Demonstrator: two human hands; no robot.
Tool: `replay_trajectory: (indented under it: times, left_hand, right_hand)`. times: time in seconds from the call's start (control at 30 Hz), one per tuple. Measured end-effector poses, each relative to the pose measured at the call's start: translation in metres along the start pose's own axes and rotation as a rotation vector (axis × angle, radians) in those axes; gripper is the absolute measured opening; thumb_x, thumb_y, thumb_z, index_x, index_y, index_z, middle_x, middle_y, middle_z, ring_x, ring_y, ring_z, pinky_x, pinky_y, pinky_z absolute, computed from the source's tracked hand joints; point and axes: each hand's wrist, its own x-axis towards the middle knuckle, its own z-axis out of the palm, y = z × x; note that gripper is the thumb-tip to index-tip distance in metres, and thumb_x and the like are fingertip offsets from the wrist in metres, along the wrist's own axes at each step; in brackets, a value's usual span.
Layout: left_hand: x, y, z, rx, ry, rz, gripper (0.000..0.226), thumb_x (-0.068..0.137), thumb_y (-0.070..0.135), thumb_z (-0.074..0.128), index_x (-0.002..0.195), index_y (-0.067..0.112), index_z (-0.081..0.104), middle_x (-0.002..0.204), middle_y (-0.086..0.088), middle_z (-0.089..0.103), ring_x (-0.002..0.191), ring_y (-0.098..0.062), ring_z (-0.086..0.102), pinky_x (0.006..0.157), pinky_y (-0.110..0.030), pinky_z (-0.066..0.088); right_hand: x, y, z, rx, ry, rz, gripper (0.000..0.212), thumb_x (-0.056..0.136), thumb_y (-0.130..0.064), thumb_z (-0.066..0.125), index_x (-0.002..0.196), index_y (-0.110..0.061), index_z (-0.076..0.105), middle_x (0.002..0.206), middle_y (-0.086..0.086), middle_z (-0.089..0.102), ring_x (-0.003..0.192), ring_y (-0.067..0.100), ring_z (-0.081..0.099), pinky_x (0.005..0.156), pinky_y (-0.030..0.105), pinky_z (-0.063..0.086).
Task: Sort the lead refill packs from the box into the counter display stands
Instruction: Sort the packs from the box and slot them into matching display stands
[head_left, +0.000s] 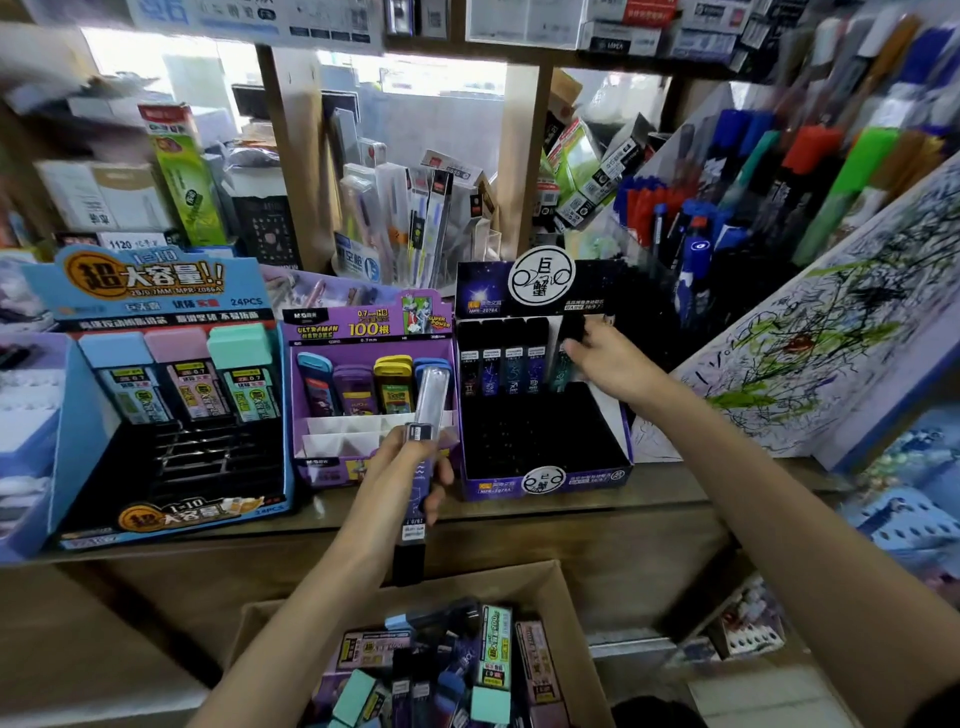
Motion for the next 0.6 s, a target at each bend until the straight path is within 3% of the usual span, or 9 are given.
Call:
replay_trajectory:
  times: [0.03, 0.1, 0.23, 0.3, 0.43, 0.53, 0.6]
  left_hand:
    - [-0.001, 0.000, 0.000, -0.008, 0.003, -0.002, 0.015, 0.096, 0.016, 0.041, 0.090, 0.020, 0.054, 0.064, -0.003, 0.055, 0.042, -0.011, 0.039, 0.040, -0.023, 0.035]
    - [-0.001, 0.000, 0.001, -0.014, 0.012, -0.006, 0.015, 0.096, 0.016, 0.042, 0.089, 0.019, 0.054, 0.064, -0.003, 0.055, 0.042, -0.011, 0.039, 0.040, -0.023, 0.035]
    - [-0.001, -0.001, 0.001, -0.006, 0.010, 0.027, 0.015, 0.098, 0.017, 0.043, 0.095, 0.019, 0.057, 0.065, 0.000, 0.057, 0.045, -0.011, 0.043, 0.042, -0.023, 0.038]
    - [-0.003, -0.003, 0.000, 0.029, -0.008, 0.064, 0.015, 0.098, 0.021, 0.043, 0.100, 0.018, 0.058, 0.068, 0.003, 0.060, 0.050, -0.010, 0.047, 0.046, -0.022, 0.042]
    - [-0.006, -0.002, -0.001, 0.051, -0.011, 0.114, 0.026, 0.089, 0.038, 0.048, 0.102, 0.017, 0.057, 0.069, 0.005, 0.064, 0.053, -0.009, 0.052, 0.051, -0.021, 0.047]
    - [-0.008, 0.000, -0.002, 0.047, -0.029, 0.132, 0.033, 0.086, 0.046, 0.049, 0.099, 0.018, 0.060, 0.071, 0.000, 0.064, 0.054, -0.014, 0.055, 0.052, -0.022, 0.048]
    - [-0.009, 0.001, -0.002, 0.060, -0.046, 0.144, 0.041, 0.085, 0.050, 0.048, 0.100, 0.015, 0.062, 0.070, -0.002, 0.063, 0.052, -0.015, 0.054, 0.051, -0.022, 0.047]
  right_hand:
    - [0.001, 0.000, 0.002, 0.006, 0.018, 0.009, 0.026, 0.100, -0.020, 0.039, 0.114, 0.002, 0.043, 0.097, 0.015, 0.053, 0.091, 0.029, 0.054, 0.087, 0.045, 0.045]
    - [0.003, 0.001, 0.004, 0.022, 0.059, 0.009, 0.021, 0.100, -0.023, 0.038, 0.106, -0.002, 0.041, 0.086, 0.006, 0.045, 0.082, 0.020, 0.048, 0.078, 0.041, 0.046]
    - [0.002, 0.004, 0.010, -0.039, 0.120, -0.065, 0.012, 0.100, -0.024, 0.040, 0.102, -0.012, 0.036, 0.098, 0.006, 0.049, 0.088, 0.021, 0.049, 0.074, 0.033, 0.040]
    - [0.000, 0.005, 0.014, -0.111, 0.198, -0.095, 0.010, 0.099, -0.021, 0.043, 0.097, -0.012, 0.039, 0.093, 0.007, 0.050, 0.083, 0.020, 0.049, 0.070, 0.029, 0.036]
    - [-0.001, 0.003, 0.020, -0.212, 0.285, -0.092, 0.021, 0.099, -0.017, 0.044, 0.094, 0.002, 0.047, 0.084, 0.008, 0.051, 0.071, 0.016, 0.049, 0.058, 0.029, 0.032]
    - [-0.009, 0.000, 0.021, -0.305, 0.286, -0.038, 0.032, 0.099, -0.026, 0.043, 0.100, 0.006, 0.051, 0.089, 0.018, 0.058, 0.080, 0.031, 0.057, 0.064, 0.030, 0.036]
    - [-0.023, -0.005, 0.025, -0.344, 0.355, -0.100, 0.032, 0.099, -0.030, 0.043, 0.101, 0.001, 0.051, 0.086, 0.014, 0.060, 0.076, 0.029, 0.056, 0.062, 0.031, 0.039]
